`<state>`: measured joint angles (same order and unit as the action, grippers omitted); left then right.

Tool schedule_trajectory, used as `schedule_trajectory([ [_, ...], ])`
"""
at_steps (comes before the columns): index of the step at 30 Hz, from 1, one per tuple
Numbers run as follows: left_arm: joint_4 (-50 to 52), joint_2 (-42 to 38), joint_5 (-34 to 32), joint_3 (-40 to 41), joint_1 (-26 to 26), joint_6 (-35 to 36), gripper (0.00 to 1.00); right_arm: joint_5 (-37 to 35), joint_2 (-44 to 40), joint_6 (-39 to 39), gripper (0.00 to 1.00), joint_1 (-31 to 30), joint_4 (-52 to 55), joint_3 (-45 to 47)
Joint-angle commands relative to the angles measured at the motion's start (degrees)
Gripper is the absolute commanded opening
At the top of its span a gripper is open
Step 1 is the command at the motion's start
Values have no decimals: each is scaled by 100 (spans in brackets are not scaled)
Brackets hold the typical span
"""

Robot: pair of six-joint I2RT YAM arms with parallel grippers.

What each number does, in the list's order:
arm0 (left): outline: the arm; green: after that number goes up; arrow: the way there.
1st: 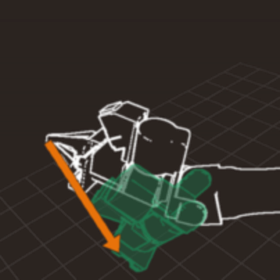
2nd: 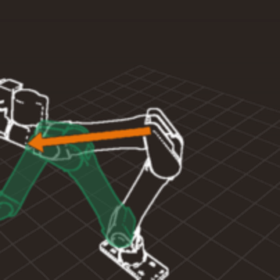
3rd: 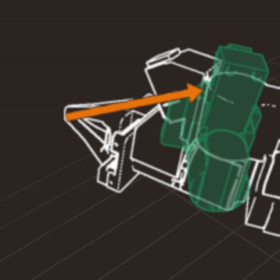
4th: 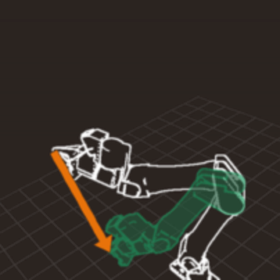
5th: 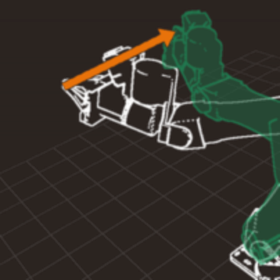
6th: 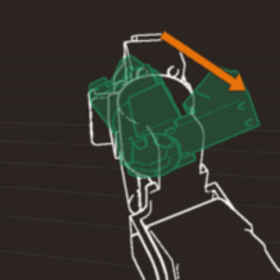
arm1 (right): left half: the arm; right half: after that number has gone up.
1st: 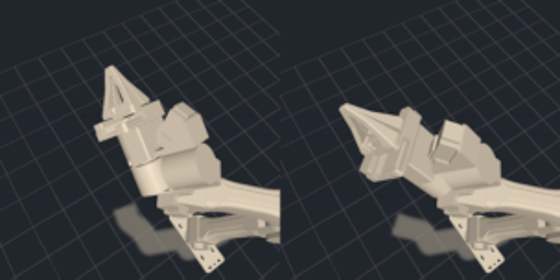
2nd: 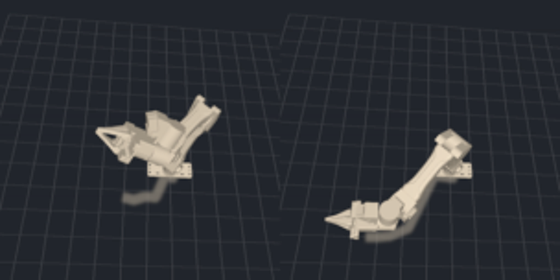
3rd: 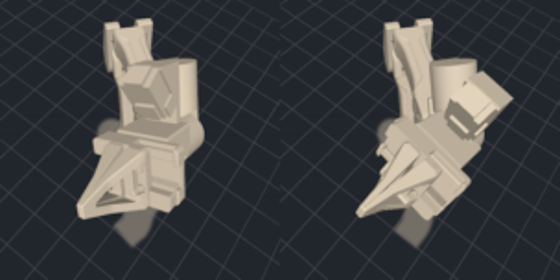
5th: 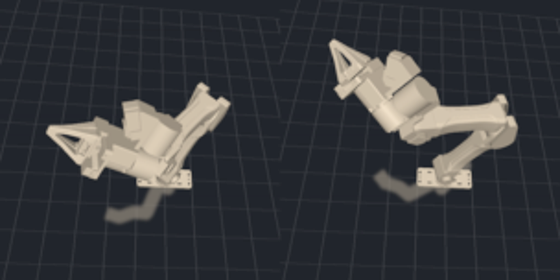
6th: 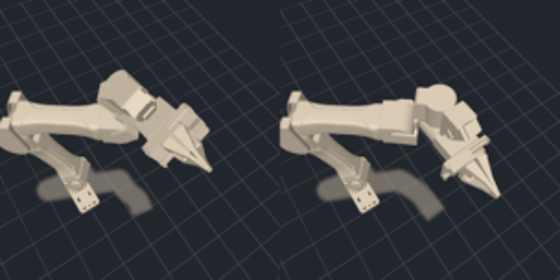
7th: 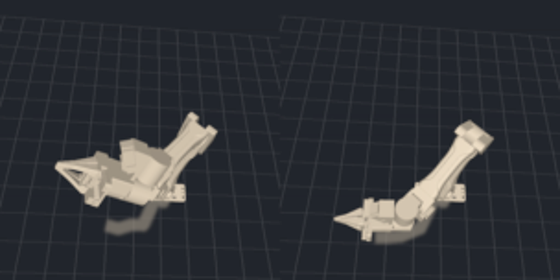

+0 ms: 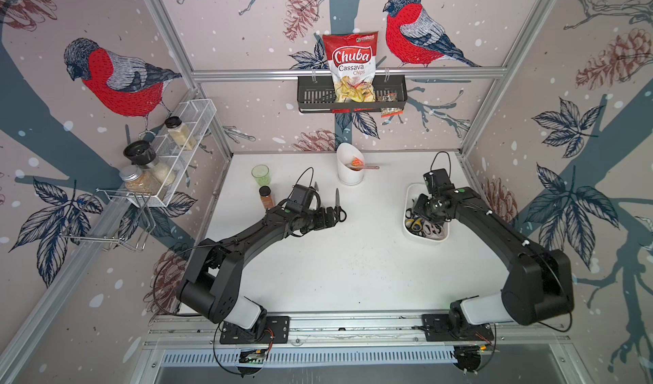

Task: Take the scissors out of the storage box
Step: Pick up the scissors from the storage box.

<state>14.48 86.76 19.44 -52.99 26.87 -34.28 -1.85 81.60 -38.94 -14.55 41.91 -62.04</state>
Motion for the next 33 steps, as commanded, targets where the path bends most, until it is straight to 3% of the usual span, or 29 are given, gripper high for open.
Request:
schedule_trajectory([
  [1,-42,116,-26,-131,46,-74,94,227,-126,473,43,320,203,170],
  [9,31,295,-115,-333,105,-112,94,465,-115,573,40,762,-174,648],
  [25,318,130,-485,-288,108,-201,94,772,733,521,34,660,-771,616],
  [33,332,297,-459,-385,107,-218,94,604,952,493,32,432,-714,570],
])
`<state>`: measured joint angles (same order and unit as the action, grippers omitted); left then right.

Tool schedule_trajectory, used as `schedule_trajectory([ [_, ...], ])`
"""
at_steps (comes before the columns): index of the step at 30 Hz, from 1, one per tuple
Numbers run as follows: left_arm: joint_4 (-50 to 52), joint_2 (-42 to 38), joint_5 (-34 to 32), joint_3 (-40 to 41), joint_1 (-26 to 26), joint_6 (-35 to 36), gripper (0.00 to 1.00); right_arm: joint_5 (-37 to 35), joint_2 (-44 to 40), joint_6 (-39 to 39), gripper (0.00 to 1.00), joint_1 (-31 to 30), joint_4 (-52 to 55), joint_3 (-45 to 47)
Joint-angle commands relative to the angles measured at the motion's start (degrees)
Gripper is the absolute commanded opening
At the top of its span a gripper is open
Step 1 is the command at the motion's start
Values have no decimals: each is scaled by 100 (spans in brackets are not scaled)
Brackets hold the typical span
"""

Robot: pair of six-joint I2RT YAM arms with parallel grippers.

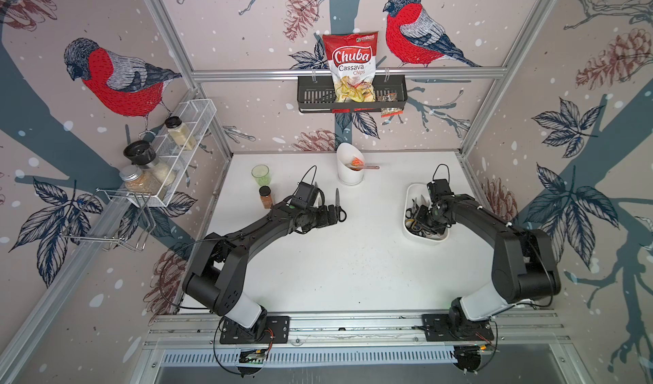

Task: Take the scissors out of the storage box
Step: Pick up the scissors from the storage box.

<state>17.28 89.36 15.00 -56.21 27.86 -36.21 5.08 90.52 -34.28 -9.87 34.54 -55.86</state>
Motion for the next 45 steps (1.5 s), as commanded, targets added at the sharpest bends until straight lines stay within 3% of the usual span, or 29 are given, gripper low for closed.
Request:
schedule_trajectory([
  [1,58,54,-21,-60,9,-22,94,-103,67,19,32,-42,24,-48],
  [22,157,157,-138,-266,9,-14,94,-147,420,-42,37,-59,-259,-31],
  [45,240,73,-252,-242,9,-16,94,-249,195,53,14,46,-101,-272],
])
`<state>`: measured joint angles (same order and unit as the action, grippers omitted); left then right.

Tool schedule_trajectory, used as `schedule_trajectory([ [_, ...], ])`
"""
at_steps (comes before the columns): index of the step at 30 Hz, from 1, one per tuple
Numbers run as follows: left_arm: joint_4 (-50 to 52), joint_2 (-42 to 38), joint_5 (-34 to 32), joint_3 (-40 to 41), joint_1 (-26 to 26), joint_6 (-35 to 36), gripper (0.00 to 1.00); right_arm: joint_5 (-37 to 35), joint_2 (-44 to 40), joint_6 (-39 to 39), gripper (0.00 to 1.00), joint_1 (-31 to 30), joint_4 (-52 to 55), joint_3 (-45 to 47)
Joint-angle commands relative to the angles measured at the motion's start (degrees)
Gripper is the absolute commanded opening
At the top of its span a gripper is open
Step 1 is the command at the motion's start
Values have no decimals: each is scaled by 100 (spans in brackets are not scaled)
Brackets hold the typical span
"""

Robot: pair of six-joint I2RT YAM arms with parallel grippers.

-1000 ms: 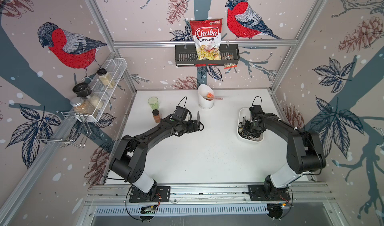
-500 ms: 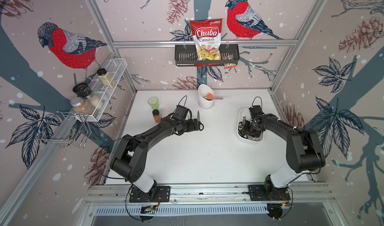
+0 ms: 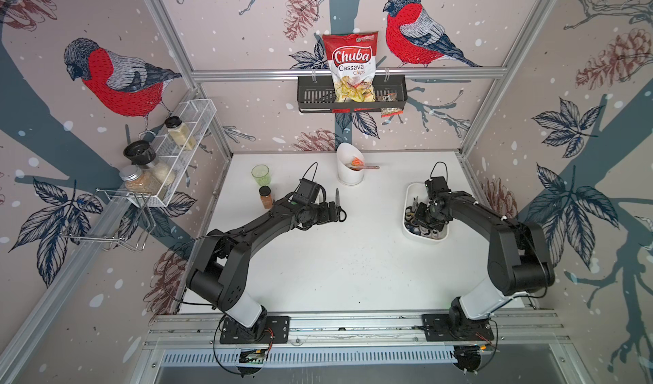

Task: Take the scissors out of the storage box
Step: Pick up the scissors from the storage box.

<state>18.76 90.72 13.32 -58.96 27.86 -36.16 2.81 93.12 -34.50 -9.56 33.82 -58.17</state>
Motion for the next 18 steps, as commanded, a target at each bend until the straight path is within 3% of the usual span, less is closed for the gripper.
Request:
schedule_trajectory([
  [1,89,-72,-84,47,8,-28,94,-8,-66,75,14,31,-40,-30],
  [9,143,-140,-102,78,9,-15,94,155,-33,13,15,75,-248,139],
  [14,170,-160,-135,69,7,-18,94,238,-80,13,0,86,-251,140],
  [18,171,-162,-163,52,-2,-19,94,220,-213,107,0,154,-43,39],
])
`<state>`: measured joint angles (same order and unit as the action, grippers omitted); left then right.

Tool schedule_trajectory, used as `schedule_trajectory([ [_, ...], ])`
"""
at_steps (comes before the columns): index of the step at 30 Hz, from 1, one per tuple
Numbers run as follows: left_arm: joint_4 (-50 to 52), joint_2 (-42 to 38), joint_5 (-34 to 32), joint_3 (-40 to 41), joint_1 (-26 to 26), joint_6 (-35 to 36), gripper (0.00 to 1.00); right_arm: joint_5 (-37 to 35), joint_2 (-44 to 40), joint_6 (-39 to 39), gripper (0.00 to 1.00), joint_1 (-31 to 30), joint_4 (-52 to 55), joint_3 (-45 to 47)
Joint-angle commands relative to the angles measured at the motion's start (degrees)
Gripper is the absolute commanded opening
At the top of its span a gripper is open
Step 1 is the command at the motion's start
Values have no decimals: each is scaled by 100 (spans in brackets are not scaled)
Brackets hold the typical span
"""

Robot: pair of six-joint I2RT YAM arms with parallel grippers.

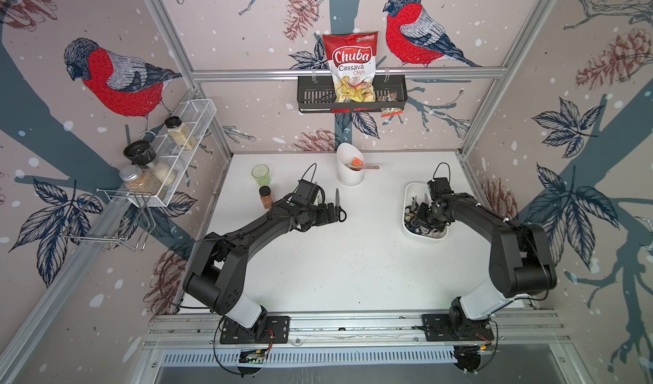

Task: Take the scissors out of the storage box
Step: Pick up the scissors from the storage box.

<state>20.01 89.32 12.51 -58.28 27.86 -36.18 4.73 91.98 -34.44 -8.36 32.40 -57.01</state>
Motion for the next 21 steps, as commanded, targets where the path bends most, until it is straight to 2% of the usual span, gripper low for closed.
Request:
schedule_trajectory([
  [1,35,-15,-75,-17,-6,-19,94,35,-153,128,0,60,142,-90],
  [12,-120,150,223,-77,-195,-6,94,257,-458,86,0,172,102,-135],
  [21,-90,-31,268,80,-394,59,94,305,-429,-93,0,114,-9,-108],
])
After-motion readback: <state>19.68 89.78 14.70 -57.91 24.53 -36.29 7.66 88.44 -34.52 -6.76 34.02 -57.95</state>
